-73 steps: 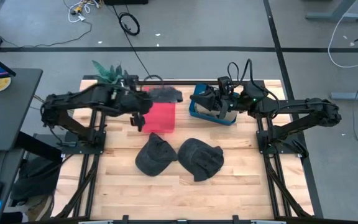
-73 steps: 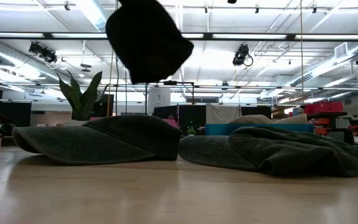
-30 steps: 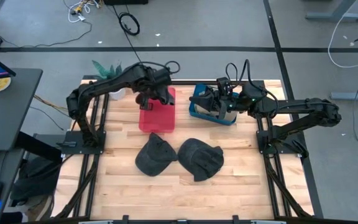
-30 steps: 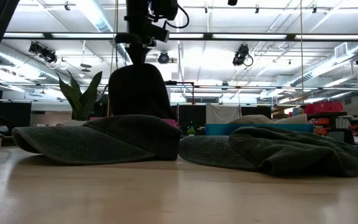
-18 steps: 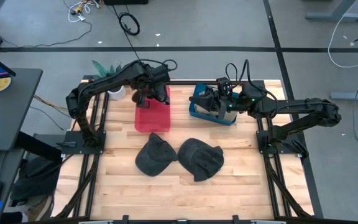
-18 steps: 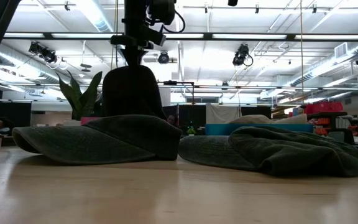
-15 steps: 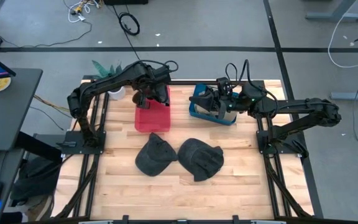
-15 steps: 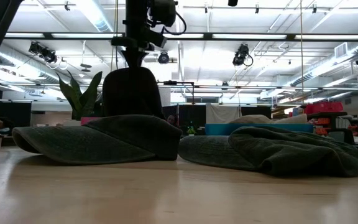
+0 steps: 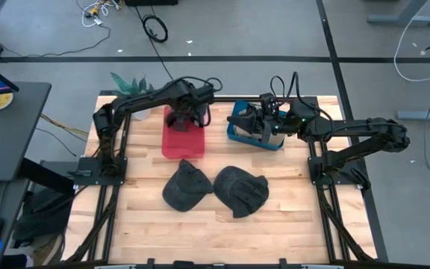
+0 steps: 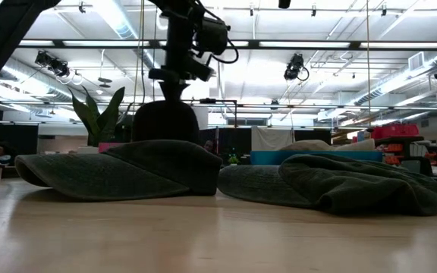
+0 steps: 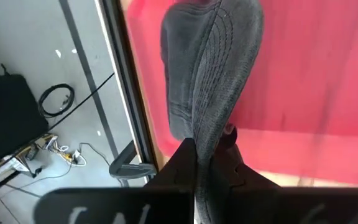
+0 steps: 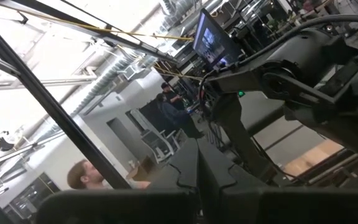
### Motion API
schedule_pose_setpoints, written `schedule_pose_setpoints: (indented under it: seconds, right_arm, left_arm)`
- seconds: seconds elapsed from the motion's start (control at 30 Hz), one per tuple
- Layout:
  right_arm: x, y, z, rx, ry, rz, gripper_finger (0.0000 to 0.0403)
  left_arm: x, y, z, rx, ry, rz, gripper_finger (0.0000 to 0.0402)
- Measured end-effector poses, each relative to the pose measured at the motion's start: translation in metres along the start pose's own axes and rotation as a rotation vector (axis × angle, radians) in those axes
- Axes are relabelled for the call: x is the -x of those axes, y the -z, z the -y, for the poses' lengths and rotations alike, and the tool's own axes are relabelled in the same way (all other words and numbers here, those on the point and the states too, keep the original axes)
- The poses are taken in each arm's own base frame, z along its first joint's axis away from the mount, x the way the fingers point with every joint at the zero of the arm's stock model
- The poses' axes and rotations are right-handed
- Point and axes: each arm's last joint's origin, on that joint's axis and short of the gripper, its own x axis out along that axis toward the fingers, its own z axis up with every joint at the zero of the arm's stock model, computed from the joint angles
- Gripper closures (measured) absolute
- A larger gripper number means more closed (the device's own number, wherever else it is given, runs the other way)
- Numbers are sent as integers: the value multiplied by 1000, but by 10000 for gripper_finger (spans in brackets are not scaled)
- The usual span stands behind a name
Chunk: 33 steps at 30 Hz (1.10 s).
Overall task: Pick & Place hat
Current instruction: Put the left black cap into the blue bin
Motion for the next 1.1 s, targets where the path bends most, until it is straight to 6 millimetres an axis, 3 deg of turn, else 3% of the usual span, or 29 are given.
schedule_pose_setpoints:
  seconds: [0.83, 0.93, 1.1]
  right_arm:
    - [0, 1, 1, 0, 13, -15, 402]
    - [0, 2, 2, -1, 17, -20, 402]
    - [0, 3, 2, -5, 22, -25, 402]
  left_arm:
    - [1, -16, 5, 58, -33, 92, 388]
    - [1, -17, 5, 83, -10, 110, 358]
    - [1, -17, 5, 99, -1, 113, 264]
